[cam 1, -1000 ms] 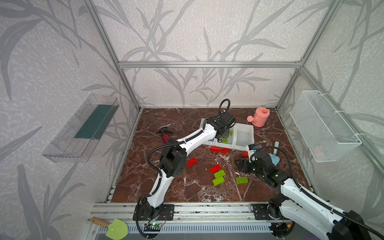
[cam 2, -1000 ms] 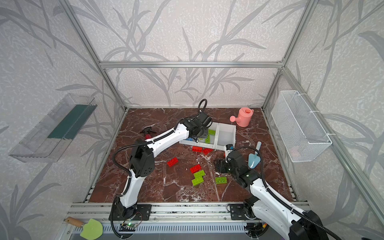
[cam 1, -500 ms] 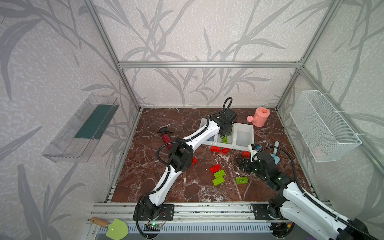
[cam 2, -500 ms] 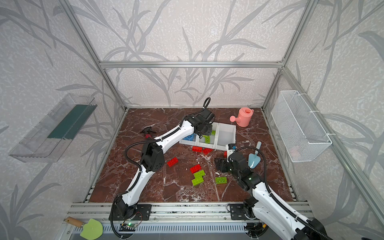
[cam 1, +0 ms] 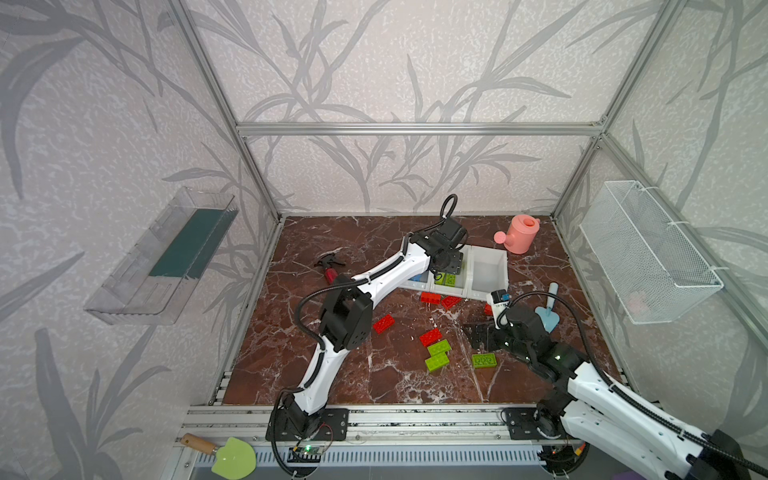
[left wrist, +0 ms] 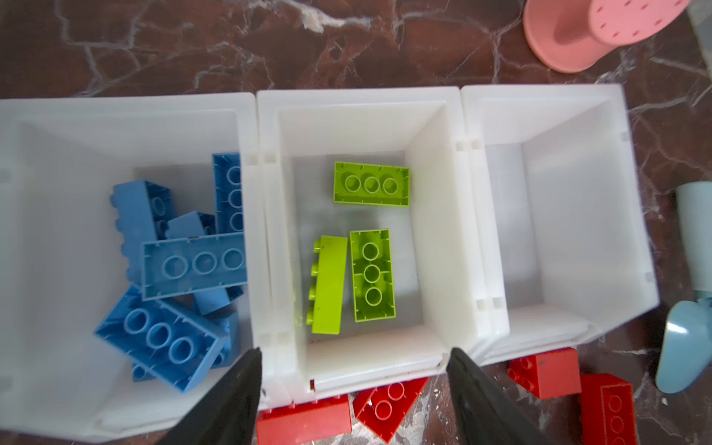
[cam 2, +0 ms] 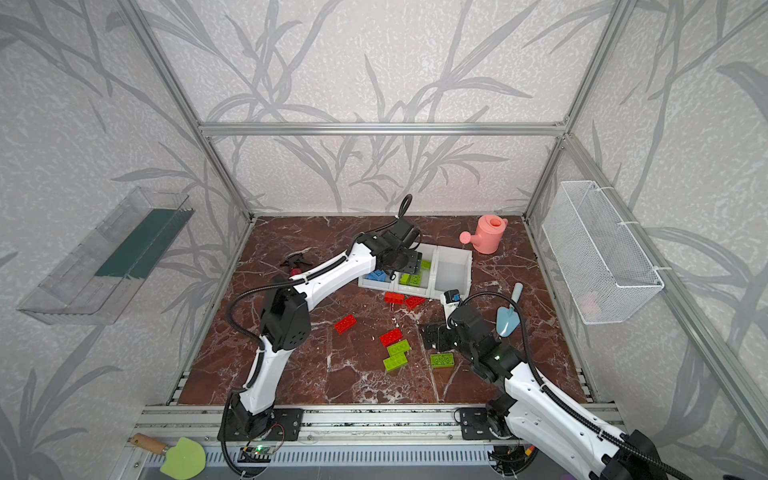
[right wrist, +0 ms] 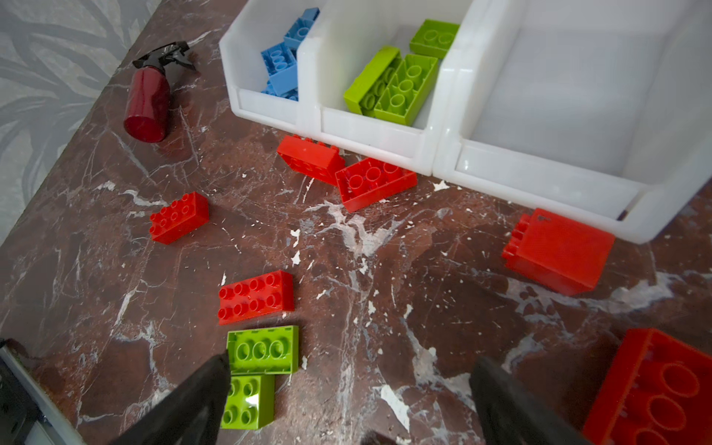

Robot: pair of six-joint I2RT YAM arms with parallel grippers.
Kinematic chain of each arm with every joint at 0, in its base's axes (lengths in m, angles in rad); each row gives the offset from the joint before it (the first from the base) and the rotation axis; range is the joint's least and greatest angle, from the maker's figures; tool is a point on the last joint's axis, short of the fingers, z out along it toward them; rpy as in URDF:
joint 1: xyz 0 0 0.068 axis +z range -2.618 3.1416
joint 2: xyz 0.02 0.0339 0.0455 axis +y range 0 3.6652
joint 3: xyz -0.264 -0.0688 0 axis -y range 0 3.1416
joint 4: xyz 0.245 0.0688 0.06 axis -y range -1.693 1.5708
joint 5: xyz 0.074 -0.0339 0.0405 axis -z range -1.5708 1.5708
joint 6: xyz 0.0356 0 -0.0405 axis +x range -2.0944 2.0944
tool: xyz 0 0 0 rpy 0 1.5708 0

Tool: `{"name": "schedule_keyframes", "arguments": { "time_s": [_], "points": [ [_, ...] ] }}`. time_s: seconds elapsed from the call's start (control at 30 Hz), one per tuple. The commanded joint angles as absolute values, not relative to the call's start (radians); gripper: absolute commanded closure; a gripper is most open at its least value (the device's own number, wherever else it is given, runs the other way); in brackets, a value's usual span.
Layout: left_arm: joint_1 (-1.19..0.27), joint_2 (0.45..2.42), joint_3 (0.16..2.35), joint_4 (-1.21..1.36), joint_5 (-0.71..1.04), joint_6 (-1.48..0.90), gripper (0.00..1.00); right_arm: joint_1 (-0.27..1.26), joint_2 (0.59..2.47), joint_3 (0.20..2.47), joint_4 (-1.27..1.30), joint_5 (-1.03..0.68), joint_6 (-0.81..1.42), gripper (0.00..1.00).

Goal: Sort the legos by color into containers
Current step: 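Lower the green brick into the middle compartment and release, left gripper, then reach the right gripper to the green brick beside a red brick and grasp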

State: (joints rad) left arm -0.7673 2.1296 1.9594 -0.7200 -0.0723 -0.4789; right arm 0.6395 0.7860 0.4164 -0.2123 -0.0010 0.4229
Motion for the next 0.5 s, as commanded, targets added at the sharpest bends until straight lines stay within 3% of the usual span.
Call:
{"name": "schedule_keyframes", "arguments": {
  "time_s": [0.0, 0.47],
  "points": [
    [-0.763, 1.947, 1.827, -0.608, -0.102, -0.502, 0.21, 0.698, 0.810, 0.460, -0.275, 0.044, 0.424, 0.00],
    [-0.767, 1.318, 1.177, -0.457, -0.179, -0.641, 0.15, 1.080, 1.095, 0.612, -0.363, 0.264, 0.583, 0.01]
  ]
}}
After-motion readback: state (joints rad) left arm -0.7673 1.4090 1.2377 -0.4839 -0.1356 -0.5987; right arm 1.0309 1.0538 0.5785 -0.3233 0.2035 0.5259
